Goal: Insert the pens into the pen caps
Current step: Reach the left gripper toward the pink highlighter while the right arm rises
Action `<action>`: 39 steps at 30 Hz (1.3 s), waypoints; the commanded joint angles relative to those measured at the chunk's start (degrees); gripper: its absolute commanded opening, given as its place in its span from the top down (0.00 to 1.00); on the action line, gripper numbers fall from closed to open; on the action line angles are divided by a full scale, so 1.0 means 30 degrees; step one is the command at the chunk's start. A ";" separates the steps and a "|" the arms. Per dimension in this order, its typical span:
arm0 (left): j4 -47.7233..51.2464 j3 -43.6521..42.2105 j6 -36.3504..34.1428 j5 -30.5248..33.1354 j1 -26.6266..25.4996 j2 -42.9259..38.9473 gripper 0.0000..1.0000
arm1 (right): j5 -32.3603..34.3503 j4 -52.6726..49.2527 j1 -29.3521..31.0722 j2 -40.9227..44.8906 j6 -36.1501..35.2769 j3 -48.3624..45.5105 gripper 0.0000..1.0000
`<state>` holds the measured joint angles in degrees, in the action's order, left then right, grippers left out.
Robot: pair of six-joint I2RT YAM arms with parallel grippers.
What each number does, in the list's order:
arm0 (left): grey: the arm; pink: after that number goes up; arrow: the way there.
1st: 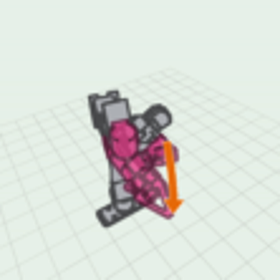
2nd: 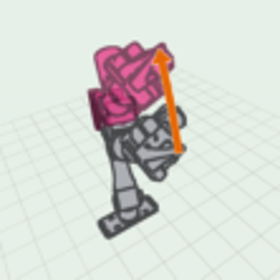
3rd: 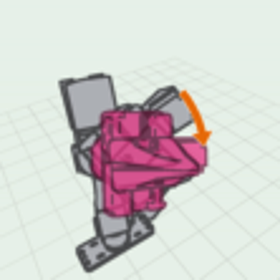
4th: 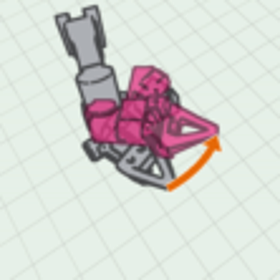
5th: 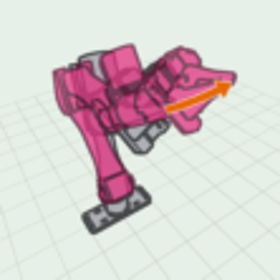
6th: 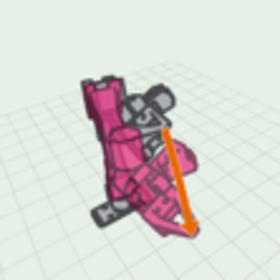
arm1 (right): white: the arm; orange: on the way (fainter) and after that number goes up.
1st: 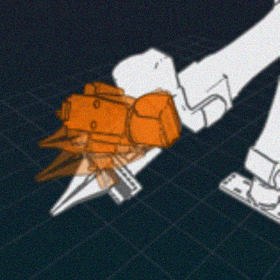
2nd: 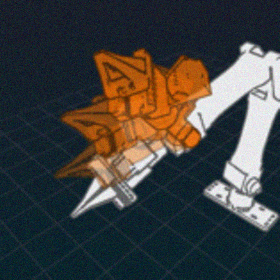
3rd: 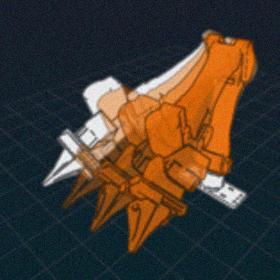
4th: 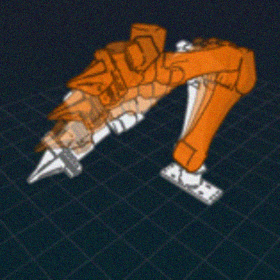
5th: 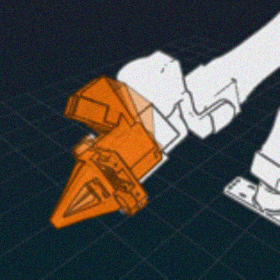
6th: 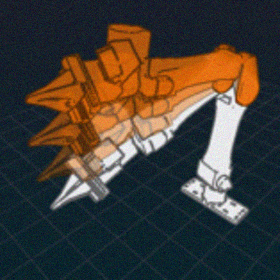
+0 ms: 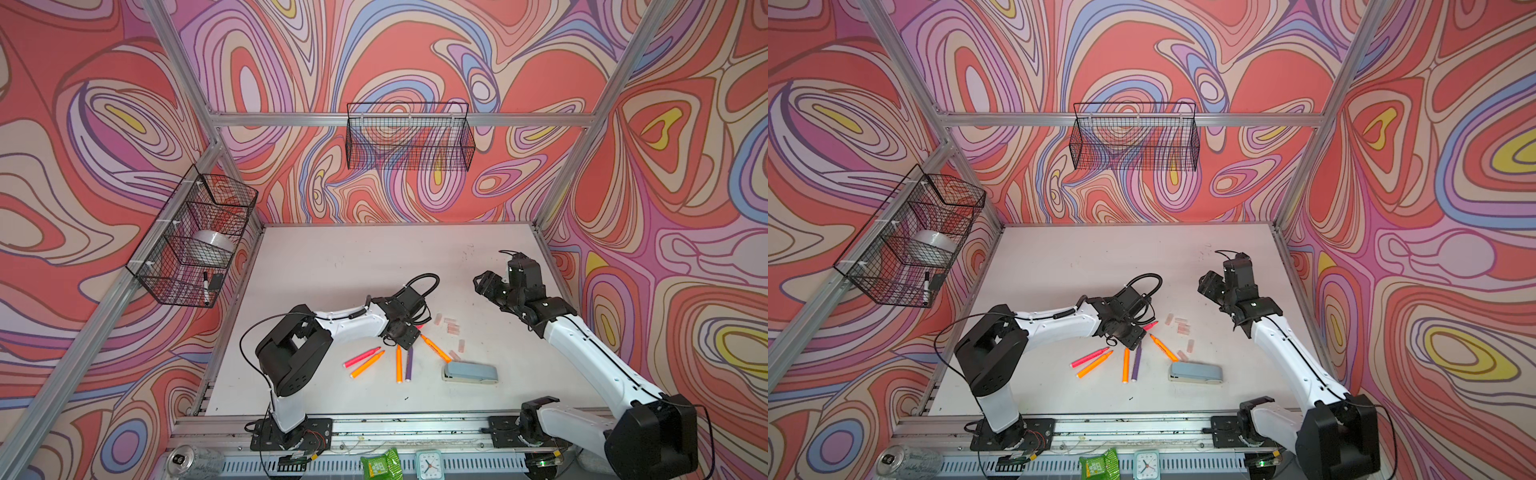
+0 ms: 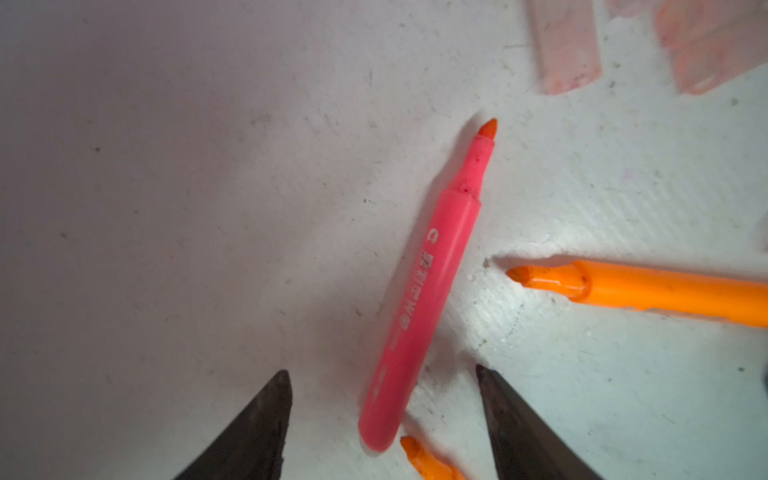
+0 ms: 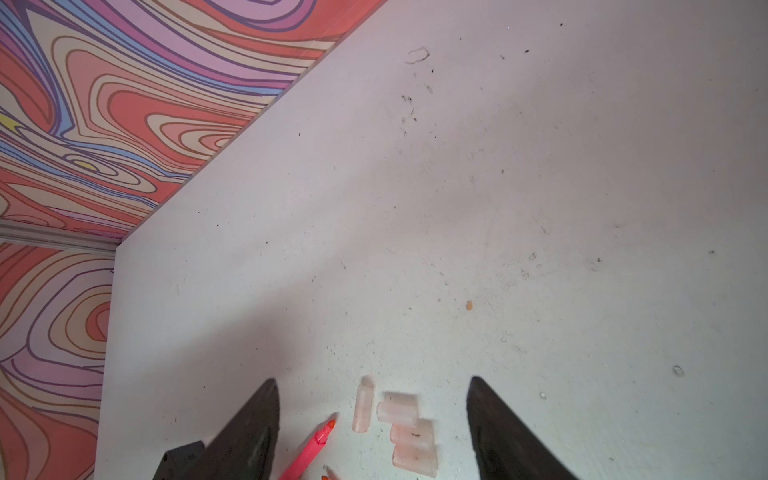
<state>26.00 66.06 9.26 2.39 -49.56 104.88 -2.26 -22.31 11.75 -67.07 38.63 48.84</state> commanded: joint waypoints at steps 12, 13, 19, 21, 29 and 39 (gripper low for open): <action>0.1941 0.2165 -0.0478 0.0716 0.0011 0.2179 0.38 | 0.0633 0.0287 0.0778 -0.0254 -0.0108 0.0215 0.29; 0.2080 0.2288 -0.0478 0.0738 0.0002 0.2317 0.40 | 0.0684 0.0287 0.0841 -0.0235 -0.0126 0.0233 0.29; 0.2437 0.2645 -0.0535 0.0669 -0.0001 0.2845 0.57 | 0.1099 0.0169 0.1113 -0.0114 -0.0136 0.0249 0.29; 0.2510 0.2705 -0.0565 0.0609 0.0011 0.2974 0.65 | 0.1265 0.0169 0.1181 -0.0107 -0.0114 0.0216 0.29; 0.2683 0.2655 -0.0529 0.0563 0.0046 0.3046 0.92 | 0.1710 0.0465 0.1387 0.0362 0.0358 -0.0213 0.29; 0.0042 0.1592 0.1229 0.3633 0.0597 -0.0984 1.00 | 0.0649 0.0803 0.1835 -0.0500 0.0748 0.0035 0.22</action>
<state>26.72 72.84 9.96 6.83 -48.64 104.31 0.93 -19.86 16.75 -66.41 39.94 47.70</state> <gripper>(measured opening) 0.047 0.792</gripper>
